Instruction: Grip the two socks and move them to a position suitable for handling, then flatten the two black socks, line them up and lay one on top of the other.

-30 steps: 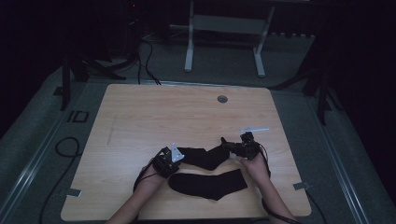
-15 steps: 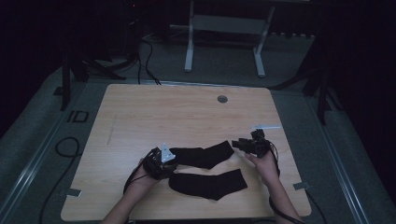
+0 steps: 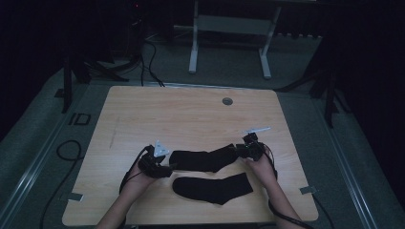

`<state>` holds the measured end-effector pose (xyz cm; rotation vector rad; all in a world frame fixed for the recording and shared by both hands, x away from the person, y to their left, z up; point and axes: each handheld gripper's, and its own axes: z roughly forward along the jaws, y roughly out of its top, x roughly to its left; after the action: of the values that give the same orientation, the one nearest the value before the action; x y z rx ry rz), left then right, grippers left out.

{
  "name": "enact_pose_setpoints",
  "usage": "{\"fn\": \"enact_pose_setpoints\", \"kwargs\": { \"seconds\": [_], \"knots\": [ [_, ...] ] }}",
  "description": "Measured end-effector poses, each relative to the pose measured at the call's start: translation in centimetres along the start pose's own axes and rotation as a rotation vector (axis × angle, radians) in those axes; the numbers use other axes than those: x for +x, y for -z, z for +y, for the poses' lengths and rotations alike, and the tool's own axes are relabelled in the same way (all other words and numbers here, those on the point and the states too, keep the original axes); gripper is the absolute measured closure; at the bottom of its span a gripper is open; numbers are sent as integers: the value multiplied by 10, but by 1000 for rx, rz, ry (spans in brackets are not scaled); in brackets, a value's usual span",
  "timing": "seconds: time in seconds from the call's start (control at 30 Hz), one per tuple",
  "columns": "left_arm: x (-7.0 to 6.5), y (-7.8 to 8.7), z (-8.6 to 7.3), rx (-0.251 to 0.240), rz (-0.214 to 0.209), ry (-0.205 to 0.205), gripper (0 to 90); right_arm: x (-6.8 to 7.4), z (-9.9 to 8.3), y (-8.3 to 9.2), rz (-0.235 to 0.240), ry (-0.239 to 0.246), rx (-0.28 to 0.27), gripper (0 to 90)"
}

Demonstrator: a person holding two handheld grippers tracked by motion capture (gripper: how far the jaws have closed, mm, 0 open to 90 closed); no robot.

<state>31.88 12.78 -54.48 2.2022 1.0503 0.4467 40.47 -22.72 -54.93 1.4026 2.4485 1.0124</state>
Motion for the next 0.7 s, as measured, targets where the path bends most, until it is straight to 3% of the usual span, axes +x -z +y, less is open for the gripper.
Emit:
{"fn": "enact_pose_setpoints", "kwargs": {
  "seconds": [0.17,0.33,0.43,0.57,0.7],
  "knots": [
    [6,-13,2,29,4,9,469,5,-1,-3,-41,52,4,641],
    [8,-23,5,34,23,5,565,13,-1,-5,-91,141,9,757],
    [9,-26,5,18,-15,30,664,15,-2,-5,-83,144,7,815],
    [7,-26,8,12,-10,24,843,17,-1,-5,-94,151,7,843],
    [5,-22,11,-9,-10,19,866,18,0,2,-78,137,-23,846]
  ]
}}
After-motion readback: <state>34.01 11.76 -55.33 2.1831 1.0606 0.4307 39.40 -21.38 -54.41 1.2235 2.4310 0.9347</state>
